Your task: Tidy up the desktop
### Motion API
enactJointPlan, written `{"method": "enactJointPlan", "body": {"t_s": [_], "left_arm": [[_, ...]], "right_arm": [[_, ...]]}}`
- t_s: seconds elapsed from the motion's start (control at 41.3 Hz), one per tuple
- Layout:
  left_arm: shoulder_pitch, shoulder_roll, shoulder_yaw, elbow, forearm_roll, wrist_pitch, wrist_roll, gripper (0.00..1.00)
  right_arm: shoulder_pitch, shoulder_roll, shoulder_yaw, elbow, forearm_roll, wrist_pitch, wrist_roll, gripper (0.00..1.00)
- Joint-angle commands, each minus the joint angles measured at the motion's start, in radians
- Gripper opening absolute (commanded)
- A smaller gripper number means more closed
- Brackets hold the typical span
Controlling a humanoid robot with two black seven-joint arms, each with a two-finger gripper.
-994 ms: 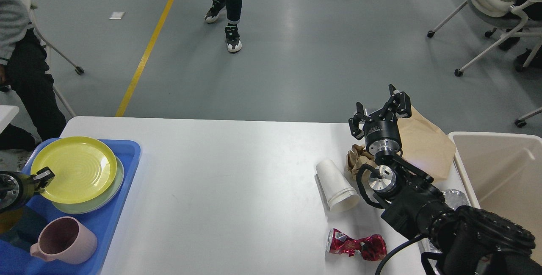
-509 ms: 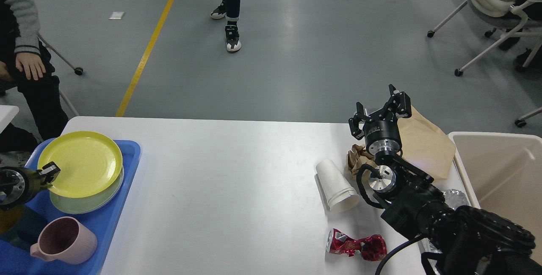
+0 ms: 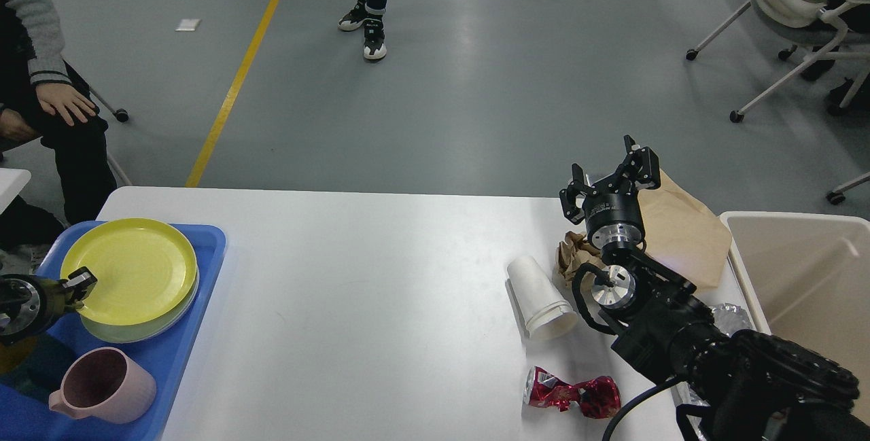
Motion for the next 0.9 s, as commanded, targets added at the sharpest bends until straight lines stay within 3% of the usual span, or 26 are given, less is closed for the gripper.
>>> {"method": "enactJointPlan", "body": {"t_s": [0.0,0.412,0.509,0.606,0.654,0.8,0.873], "left_arm": [[0.001,0.000,0.000,-0.005,0.000,0.000,0.000,0.96],[0.005,-0.014,0.003,-0.005,0.000,0.002,0.003,0.95],[0.004,-0.014,0.008,-0.003,0.000,0.006,0.003,0.82],[0.002,-0.014,0.006,-0.002,0.000,0.006,0.002,0.54],[0.002,-0.015,0.008,-0.003,0.002,0.006,0.003,0.45],[0.004,-0.017,0.008,-0.005,0.005,0.000,0.002,0.31],[0.005,-0.017,0.009,-0.005,0.005,0.000,0.002,0.29]], "right_arm": [[0.000,0.000,0.001,0.000,0.000,0.000,0.000,1.00],[0.000,0.000,0.001,0.000,0.000,0.000,0.000,1.00],[0.000,0.000,0.001,0.000,0.000,0.000,0.000,1.00],[0.000,0.000,0.001,0.000,0.000,0.000,0.000,1.00],[0.000,0.000,0.001,0.000,0.000,0.000,0.000,1.00],[0.000,0.000,0.001,0.000,0.000,0.000,0.000,1.00],[0.000,0.000,0.001,0.000,0.000,0.000,0.000,1.00]]}}
